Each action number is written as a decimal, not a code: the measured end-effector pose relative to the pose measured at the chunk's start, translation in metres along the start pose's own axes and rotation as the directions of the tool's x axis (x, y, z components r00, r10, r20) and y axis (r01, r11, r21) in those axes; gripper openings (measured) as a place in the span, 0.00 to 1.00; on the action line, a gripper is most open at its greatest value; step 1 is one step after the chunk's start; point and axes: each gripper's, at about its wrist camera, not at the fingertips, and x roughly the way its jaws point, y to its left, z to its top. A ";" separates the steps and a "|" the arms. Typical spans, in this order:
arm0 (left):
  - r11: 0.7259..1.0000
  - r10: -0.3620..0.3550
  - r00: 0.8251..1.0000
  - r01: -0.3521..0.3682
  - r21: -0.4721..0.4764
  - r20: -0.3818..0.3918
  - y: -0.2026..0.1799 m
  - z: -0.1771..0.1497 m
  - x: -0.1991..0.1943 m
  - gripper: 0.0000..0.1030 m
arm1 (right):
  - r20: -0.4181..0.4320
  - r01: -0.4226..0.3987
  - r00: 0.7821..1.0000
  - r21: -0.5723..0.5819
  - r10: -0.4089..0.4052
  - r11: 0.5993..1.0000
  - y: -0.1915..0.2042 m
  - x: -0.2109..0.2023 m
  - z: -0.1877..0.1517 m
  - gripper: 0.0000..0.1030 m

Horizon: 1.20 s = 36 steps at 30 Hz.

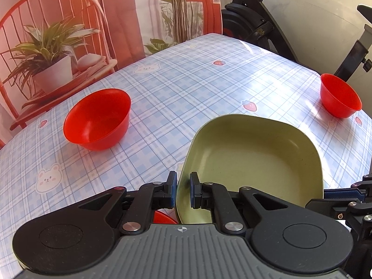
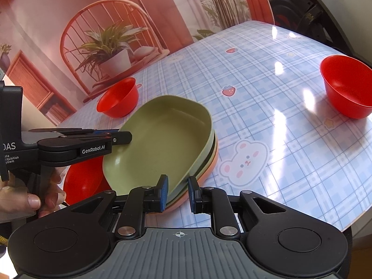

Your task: Organize plates and bowls

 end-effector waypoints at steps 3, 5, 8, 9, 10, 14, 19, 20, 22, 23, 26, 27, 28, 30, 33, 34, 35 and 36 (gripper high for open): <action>1.000 0.001 1.000 -0.002 -0.007 -0.006 0.001 0.000 0.003 0.11 | -0.007 -0.005 1.000 0.001 0.005 1.000 0.000 0.002 0.000 0.17; 1.000 0.000 1.000 0.000 -0.011 -0.005 0.001 0.000 0.004 0.11 | -0.012 -0.004 1.000 -0.002 0.004 1.000 0.000 0.003 0.001 0.17; 1.000 0.003 1.000 -0.003 -0.009 -0.004 0.001 0.000 0.004 0.11 | -0.012 -0.007 1.000 -0.003 0.007 1.000 0.000 0.003 0.001 0.18; 1.000 0.004 1.000 -0.004 -0.007 -0.003 0.001 0.000 0.005 0.11 | -0.011 -0.010 1.000 0.000 0.010 1.000 0.000 0.003 0.000 0.19; 1.000 0.006 1.000 -0.006 -0.005 -0.002 0.000 0.000 0.005 0.11 | -0.011 -0.014 1.000 0.002 0.014 1.000 0.000 0.003 0.000 0.19; 1.000 0.007 1.000 -0.007 -0.007 -0.003 0.000 0.000 0.005 0.11 | -0.013 -0.013 1.000 0.000 0.013 1.000 0.000 0.004 0.000 0.20; 1.000 0.008 1.000 -0.008 -0.013 0.001 0.002 -0.002 0.004 0.12 | -0.008 -0.021 1.000 0.006 0.021 1.000 -0.003 0.001 0.001 0.20; 1.000 0.008 1.000 -0.008 -0.014 0.001 0.002 -0.001 0.005 0.13 | -0.004 -0.019 1.000 0.007 0.019 1.000 -0.004 0.000 0.002 0.20; 1.000 0.008 1.000 -0.008 -0.014 0.000 0.002 -0.001 0.005 0.13 | 0.003 -0.017 1.000 0.011 0.017 1.000 -0.006 -0.002 0.003 0.20; 1.000 0.009 1.000 -0.009 -0.013 0.000 0.002 -0.001 0.005 0.13 | 0.006 -0.015 1.000 0.013 0.015 1.000 -0.007 -0.003 0.003 0.20; 1.000 0.009 1.000 -0.009 -0.015 0.001 0.001 -0.001 0.005 0.13 | 0.024 -0.010 1.000 0.026 0.010 1.000 -0.012 -0.007 0.004 0.20; 1.000 0.009 1.000 -0.009 -0.017 0.002 0.001 -0.001 0.005 0.13 | 0.030 -0.009 1.000 0.033 0.008 0.999 -0.014 -0.007 0.004 0.20; 1.000 0.010 1.000 -0.010 -0.017 0.002 0.001 -0.001 0.004 0.13 | 0.033 -0.008 0.999 0.036 0.006 0.999 -0.015 -0.008 0.005 0.18; 1.000 0.012 1.000 -0.012 -0.018 0.005 0.001 -0.001 0.004 0.13 | 0.037 -0.014 0.999 0.033 0.013 0.999 -0.016 -0.008 0.005 0.09; 1.000 0.016 1.000 -0.016 -0.020 0.005 0.001 -0.001 0.004 0.13 | 0.028 -0.004 1.000 -0.003 0.004 1.000 -0.011 -0.006 0.003 0.06; 1.000 0.018 1.000 -0.018 -0.021 0.003 0.000 -0.002 0.004 0.13 | 0.024 0.002 1.000 -0.014 -0.002 1.000 -0.010 -0.005 0.002 0.06; 1.000 0.019 1.000 -0.019 -0.021 0.003 0.000 -0.002 0.005 0.13 | 0.019 0.001 1.000 -0.014 -0.001 1.000 -0.010 -0.003 0.001 0.05; 1.000 0.019 1.000 -0.019 -0.021 0.002 0.000 -0.003 0.005 0.13 | 0.017 -0.003 1.000 -0.009 0.003 1.000 -0.011 -0.003 0.001 0.03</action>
